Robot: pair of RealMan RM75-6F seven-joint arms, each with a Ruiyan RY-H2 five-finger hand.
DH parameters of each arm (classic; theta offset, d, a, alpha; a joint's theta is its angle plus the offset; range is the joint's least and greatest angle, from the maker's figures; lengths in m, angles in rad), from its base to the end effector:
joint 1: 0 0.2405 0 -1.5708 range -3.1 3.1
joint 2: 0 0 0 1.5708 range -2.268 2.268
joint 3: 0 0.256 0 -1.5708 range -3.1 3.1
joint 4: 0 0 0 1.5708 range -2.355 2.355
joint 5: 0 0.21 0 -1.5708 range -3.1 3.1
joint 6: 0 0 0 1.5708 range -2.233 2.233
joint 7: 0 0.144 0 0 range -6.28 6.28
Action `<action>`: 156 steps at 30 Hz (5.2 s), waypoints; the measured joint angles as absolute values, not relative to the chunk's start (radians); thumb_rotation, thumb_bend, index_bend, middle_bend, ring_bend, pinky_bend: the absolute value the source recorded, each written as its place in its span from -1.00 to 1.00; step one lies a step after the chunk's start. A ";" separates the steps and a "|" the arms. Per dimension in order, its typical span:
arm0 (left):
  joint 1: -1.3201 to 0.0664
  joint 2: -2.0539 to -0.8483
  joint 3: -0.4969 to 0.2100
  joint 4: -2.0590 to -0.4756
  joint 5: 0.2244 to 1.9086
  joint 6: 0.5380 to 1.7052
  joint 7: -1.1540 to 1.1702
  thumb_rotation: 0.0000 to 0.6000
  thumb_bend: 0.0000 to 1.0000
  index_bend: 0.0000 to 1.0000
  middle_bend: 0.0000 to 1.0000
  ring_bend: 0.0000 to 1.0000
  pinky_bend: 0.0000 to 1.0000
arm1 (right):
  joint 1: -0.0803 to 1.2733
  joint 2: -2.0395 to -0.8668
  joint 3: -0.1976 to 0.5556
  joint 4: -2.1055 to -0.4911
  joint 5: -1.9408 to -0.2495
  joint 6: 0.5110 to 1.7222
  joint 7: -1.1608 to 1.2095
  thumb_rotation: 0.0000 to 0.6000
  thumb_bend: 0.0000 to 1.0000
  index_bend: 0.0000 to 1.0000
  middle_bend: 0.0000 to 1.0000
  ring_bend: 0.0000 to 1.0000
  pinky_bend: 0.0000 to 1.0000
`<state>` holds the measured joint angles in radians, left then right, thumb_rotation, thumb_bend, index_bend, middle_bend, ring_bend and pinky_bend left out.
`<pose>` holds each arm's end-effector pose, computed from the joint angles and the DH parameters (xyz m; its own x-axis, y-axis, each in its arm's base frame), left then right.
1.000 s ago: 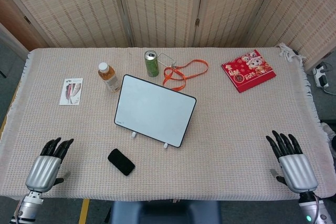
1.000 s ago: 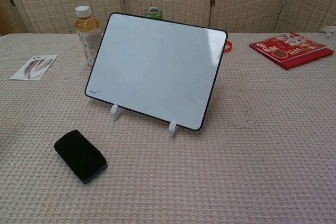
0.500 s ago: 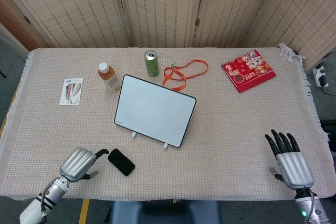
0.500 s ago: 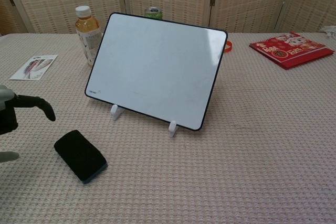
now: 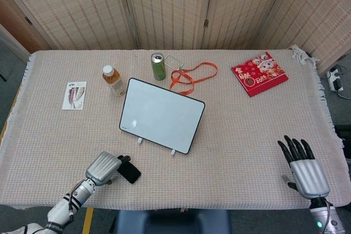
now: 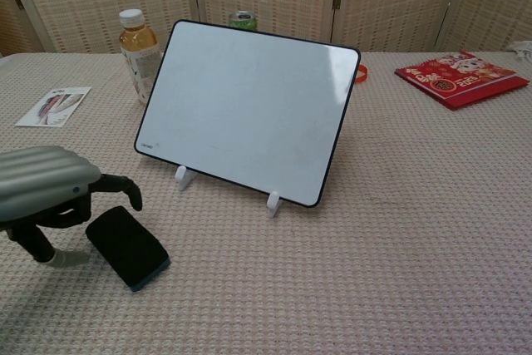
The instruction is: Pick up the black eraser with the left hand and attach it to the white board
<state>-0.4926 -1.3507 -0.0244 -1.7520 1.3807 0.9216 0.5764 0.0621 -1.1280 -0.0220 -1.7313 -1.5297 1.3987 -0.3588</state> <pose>-0.1922 0.2391 0.0032 0.6881 0.2919 0.6644 0.6891 -0.5498 -0.4721 -0.2945 -0.1552 0.1237 0.5969 -0.1591 0.7864 -0.8016 -0.0757 0.5931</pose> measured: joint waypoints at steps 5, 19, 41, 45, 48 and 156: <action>-0.516 -1.377 -0.024 -1.752 1.328 0.914 0.650 1.00 -0.31 -0.37 1.00 0.84 1.00 | 0.062 -1.125 -0.021 -1.732 -1.529 1.401 -0.353 1.00 -0.49 -1.00 -1.00 -1.00 -1.00; -0.564 -1.416 -0.009 -1.727 1.250 0.911 0.680 1.00 -0.29 -0.16 1.00 0.83 1.00 | 0.061 -1.125 -0.024 -1.733 -1.530 1.402 -0.353 1.00 -0.49 -1.00 -1.00 -1.00 -1.00; -0.522 -1.482 -0.021 -1.616 1.438 1.149 0.465 1.00 -0.02 0.41 1.00 0.88 1.00 | 0.061 -1.128 -0.025 -1.734 -1.529 1.404 -0.359 1.00 -0.49 -1.00 -1.00 -1.00 -1.00; -0.510 -1.512 -0.048 -1.578 1.463 1.215 0.430 1.00 -0.02 0.41 1.00 0.89 1.00 | 0.062 -1.128 -0.024 -1.733 -1.524 1.401 -0.360 1.00 -0.49 -1.00 -1.00 -1.00 -1.00; -0.502 -1.557 -0.072 -1.527 1.486 1.279 0.397 1.00 0.00 0.41 1.00 0.90 1.00 | 0.063 -1.127 -0.023 -1.734 -1.522 1.400 -0.361 1.00 -0.49 -1.00 -1.00 -1.00 -1.00; -0.395 -1.402 -0.003 -1.647 1.373 1.420 0.509 1.00 -0.36 -0.94 -0.71 -0.93 -0.83 | 0.046 -1.105 -0.026 -1.744 -1.556 1.414 -0.326 1.00 -0.49 -1.00 -1.00 -1.00 -1.00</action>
<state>-0.3946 -1.4017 -0.0029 -1.6473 1.3731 1.4195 0.5085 0.0463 -1.1049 -0.0255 -1.7437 -1.5564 1.4144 -0.3265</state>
